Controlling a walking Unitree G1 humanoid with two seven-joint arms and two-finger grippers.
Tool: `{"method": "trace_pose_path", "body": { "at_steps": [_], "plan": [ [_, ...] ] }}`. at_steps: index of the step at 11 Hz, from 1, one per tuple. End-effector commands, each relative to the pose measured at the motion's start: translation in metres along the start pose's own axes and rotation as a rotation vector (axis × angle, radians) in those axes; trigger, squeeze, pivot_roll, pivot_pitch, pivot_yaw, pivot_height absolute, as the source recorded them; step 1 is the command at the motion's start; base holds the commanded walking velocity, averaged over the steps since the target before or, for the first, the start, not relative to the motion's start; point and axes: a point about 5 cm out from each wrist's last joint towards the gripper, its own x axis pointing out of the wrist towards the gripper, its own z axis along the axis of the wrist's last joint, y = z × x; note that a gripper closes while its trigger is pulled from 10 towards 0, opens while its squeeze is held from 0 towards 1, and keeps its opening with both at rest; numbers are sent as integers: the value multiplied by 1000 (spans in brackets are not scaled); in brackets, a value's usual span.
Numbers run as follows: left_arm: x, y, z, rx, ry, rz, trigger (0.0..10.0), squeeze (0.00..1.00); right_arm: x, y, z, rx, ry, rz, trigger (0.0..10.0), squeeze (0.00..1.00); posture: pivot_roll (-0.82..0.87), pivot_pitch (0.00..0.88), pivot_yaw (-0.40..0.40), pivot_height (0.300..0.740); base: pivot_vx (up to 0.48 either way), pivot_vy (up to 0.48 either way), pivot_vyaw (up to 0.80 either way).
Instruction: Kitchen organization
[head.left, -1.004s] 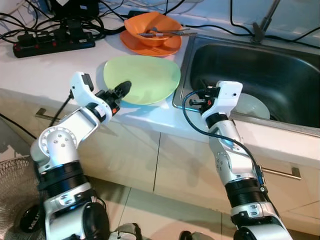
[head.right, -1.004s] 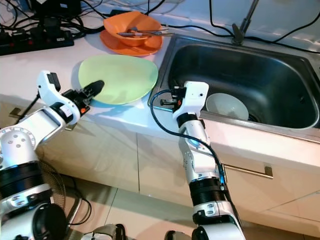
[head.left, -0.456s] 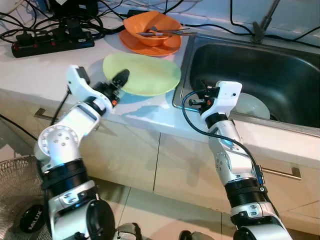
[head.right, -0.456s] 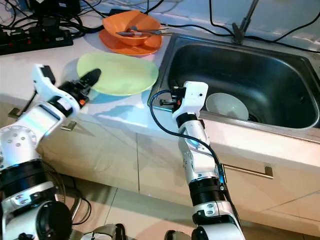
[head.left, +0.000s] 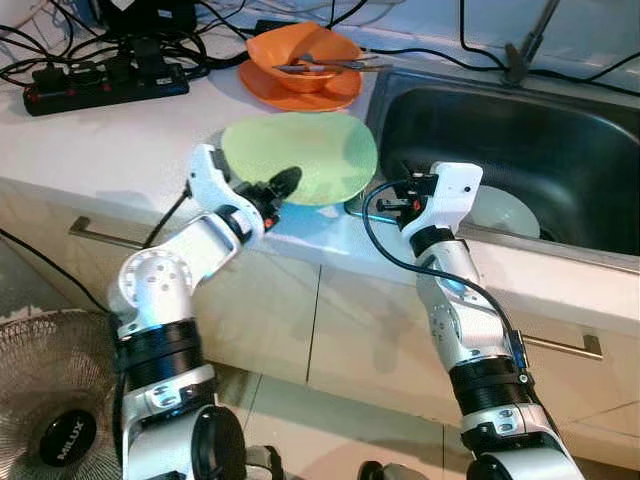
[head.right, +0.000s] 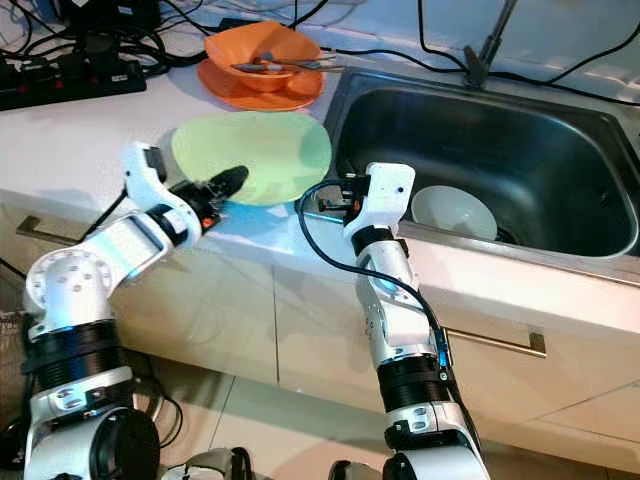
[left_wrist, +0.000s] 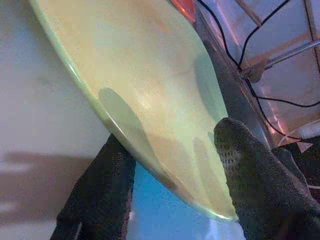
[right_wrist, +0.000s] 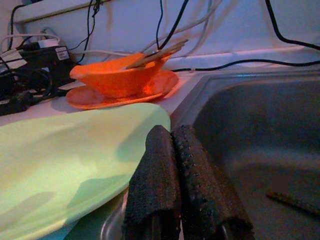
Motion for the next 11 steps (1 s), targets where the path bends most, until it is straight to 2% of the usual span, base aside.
{"method": "trace_pose_path", "body": {
  "at_steps": [1,5,11],
  "plan": [
    [3,4,-12,2,49,42,0,0,-1,-1,-4,-9,16,-6,10000,0,62,102,-17,740,0,0,0],
    [3,6,-6,-1,1,63,0,0,-1,-3,-4,-11,17,-12,10000,0,62,102,-17,740,0,0,0],
    [-5,7,-17,-43,-6,81,0,0,-1,-3,-5,-20,27,-6,10000,0,70,105,-28,740,0,0,0]
  ]
}}
